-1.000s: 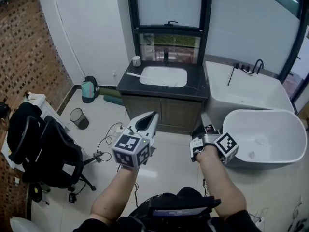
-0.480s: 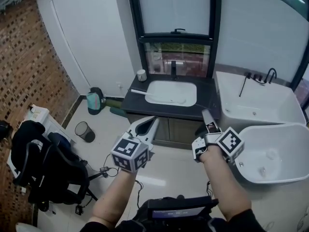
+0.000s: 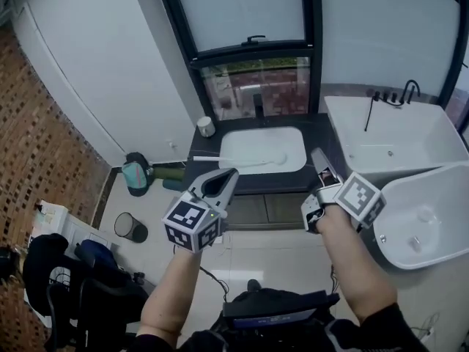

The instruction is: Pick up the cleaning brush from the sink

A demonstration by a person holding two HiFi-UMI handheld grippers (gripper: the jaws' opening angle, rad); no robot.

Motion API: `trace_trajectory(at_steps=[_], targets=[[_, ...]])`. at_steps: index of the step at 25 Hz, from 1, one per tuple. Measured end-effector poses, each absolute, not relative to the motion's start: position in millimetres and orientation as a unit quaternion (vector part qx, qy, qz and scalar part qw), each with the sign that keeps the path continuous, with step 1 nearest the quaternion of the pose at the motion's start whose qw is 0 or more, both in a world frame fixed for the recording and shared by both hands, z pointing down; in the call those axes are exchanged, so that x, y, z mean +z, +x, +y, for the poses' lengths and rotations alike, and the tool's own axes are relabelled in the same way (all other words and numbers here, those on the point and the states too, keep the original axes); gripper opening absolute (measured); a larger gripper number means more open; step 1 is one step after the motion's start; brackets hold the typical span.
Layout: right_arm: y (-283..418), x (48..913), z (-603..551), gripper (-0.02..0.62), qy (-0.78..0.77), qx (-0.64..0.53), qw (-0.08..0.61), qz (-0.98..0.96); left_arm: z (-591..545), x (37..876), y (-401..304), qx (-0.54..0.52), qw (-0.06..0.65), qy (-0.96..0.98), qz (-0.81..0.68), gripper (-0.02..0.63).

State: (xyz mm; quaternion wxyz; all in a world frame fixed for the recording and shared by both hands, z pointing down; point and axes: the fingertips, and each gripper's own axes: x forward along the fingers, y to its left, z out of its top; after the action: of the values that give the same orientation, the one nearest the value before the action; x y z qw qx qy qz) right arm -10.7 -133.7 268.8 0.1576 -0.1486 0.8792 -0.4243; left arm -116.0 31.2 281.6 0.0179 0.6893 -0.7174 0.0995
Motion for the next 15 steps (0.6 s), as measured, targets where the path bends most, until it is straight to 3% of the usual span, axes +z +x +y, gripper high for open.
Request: trace_trajectory(at_steps=[5, 15], targets=[[-93.2, 275.3, -161.2, -0.018, -0.183, -0.391, 0.159, 0.888, -5.8, 289.1, -207.8, 0.117, -0.003, 0.724, -0.679, -0.003], [-203.8, 283.6, -291.2, -0.017, -0.198, -0.3, 0.118, 0.926, -159.8, 325.6, -333.7, 0.154, 0.025, 0.743, -0.651, -0.003]])
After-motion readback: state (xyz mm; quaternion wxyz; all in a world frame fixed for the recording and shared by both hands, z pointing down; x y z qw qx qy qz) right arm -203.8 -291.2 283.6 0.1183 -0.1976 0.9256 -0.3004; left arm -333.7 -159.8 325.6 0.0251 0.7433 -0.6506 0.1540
